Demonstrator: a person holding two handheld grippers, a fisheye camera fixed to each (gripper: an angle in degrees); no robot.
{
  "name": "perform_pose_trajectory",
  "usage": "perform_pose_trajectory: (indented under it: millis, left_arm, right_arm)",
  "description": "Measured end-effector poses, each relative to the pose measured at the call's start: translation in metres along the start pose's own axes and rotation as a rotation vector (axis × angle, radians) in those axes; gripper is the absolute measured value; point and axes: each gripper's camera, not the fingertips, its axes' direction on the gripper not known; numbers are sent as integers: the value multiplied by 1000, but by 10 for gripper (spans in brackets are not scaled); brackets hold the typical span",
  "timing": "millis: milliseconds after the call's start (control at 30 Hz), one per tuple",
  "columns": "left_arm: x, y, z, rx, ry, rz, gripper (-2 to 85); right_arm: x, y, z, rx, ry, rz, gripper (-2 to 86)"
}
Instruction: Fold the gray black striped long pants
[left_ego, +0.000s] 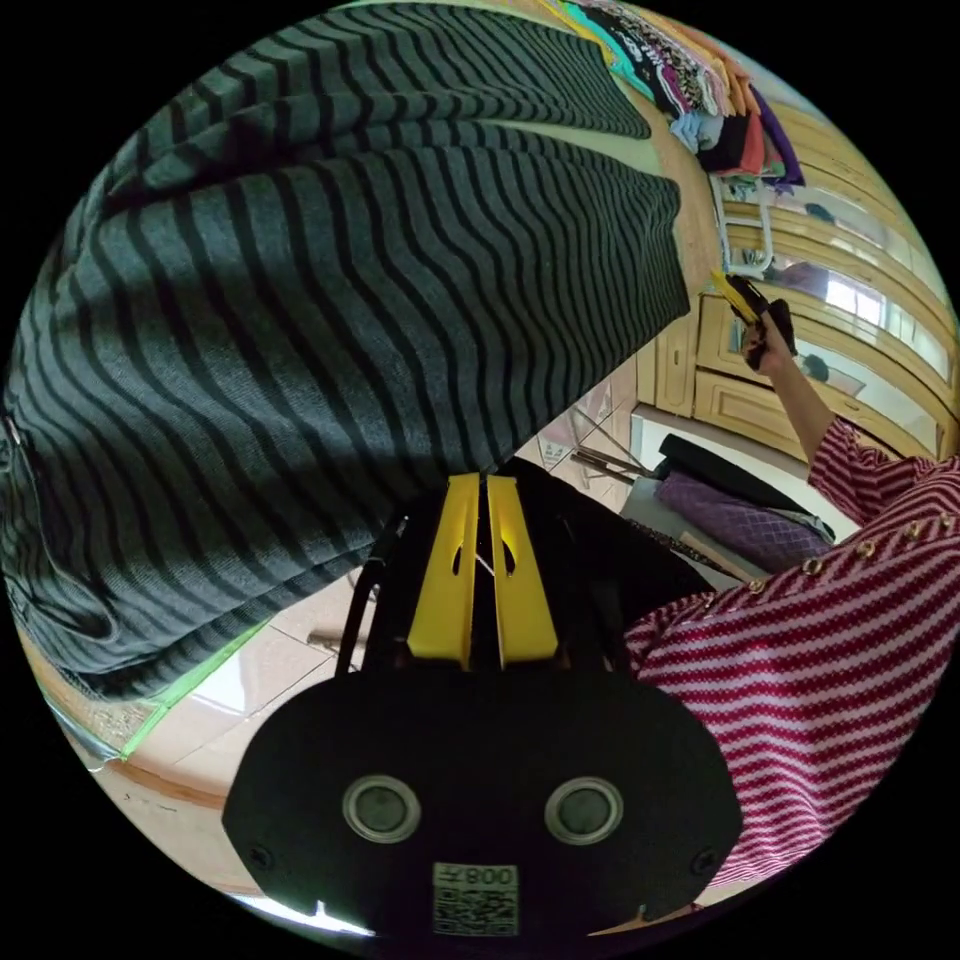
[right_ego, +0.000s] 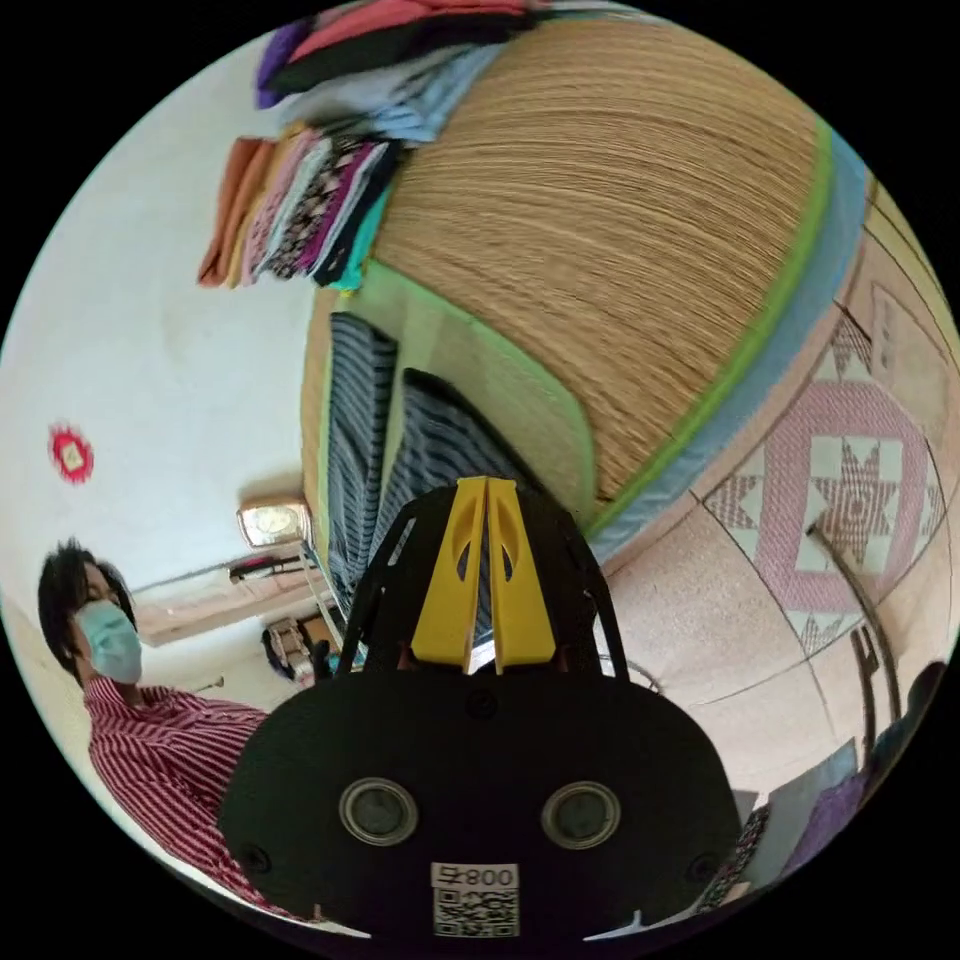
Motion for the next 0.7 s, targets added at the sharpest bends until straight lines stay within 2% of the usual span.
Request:
perform_pose_trajectory:
  millis: [167, 300, 367, 467, 567, 600, 700]
  left_arm:
    - [-27, -33, -40, 189, -128, -79, 3]
    - [-62, -61, -45, 229, -246, -219, 3]
    - [-73, -64, -47, 279, -163, -267, 2]
    - [-57, -62, -49, 278, -182, -228, 2]
    - [-47, -68, -50, 266, -144, -191, 3]
    - [-43, -71, -52, 278, -129, -162, 4]
    - [-16, -92, -71, 353, -147, -28, 9]
  right_arm:
    - [-85, -26, 84, -122, 220, -262, 0]
    - [-109, -48, 167, -204, 549, -344, 0]
    - [-115, -51, 170, -168, 522, -339, 0]
    - [-123, -48, 167, -138, 533, -345, 0]
    - [-117, -49, 170, -123, 631, -306, 1]
    - [-108, -53, 173, -148, 600, -265, 2]
    - [-120, -54, 167, -60, 482, -285, 7]
